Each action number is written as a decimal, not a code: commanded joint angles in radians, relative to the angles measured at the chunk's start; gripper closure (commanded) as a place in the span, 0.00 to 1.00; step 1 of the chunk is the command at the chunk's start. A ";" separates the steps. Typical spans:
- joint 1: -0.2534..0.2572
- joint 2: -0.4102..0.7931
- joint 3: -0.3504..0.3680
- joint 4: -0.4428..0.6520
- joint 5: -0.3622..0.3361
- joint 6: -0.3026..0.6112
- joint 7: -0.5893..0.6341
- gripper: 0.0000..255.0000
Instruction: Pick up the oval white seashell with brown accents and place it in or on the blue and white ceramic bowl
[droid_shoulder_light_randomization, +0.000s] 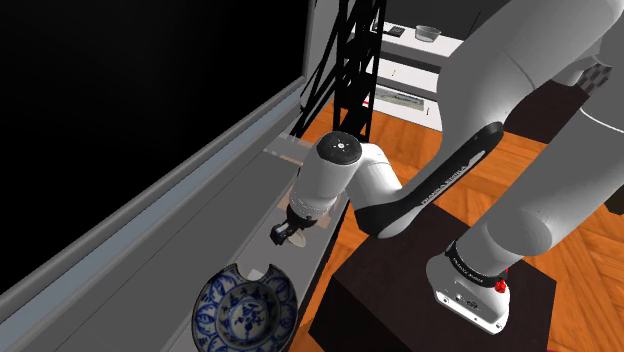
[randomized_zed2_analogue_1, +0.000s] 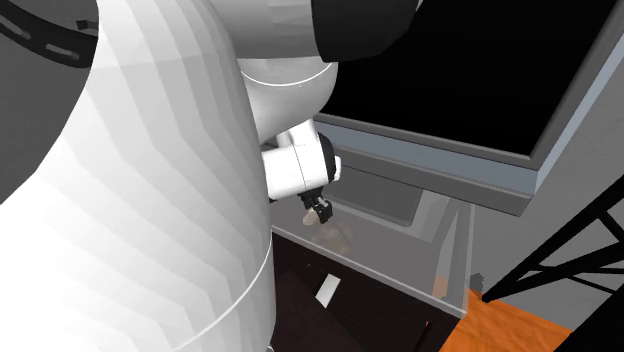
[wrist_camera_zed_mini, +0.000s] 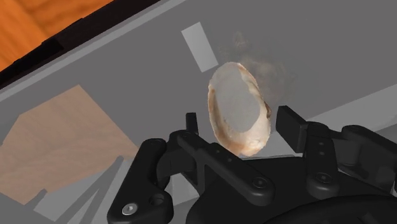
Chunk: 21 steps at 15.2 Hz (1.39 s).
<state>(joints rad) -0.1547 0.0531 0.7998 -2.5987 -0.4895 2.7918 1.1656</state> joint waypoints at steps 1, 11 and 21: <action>0.002 0.006 0.001 0.000 -0.001 0.003 0.001 1.00; 0.053 -0.180 0.007 -0.009 0.398 -0.090 -0.303 1.00; 0.143 -0.324 -0.074 0.031 0.573 -0.246 -0.445 1.00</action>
<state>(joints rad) -0.0166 -0.2609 0.7320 -2.5716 0.0745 2.5589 0.7297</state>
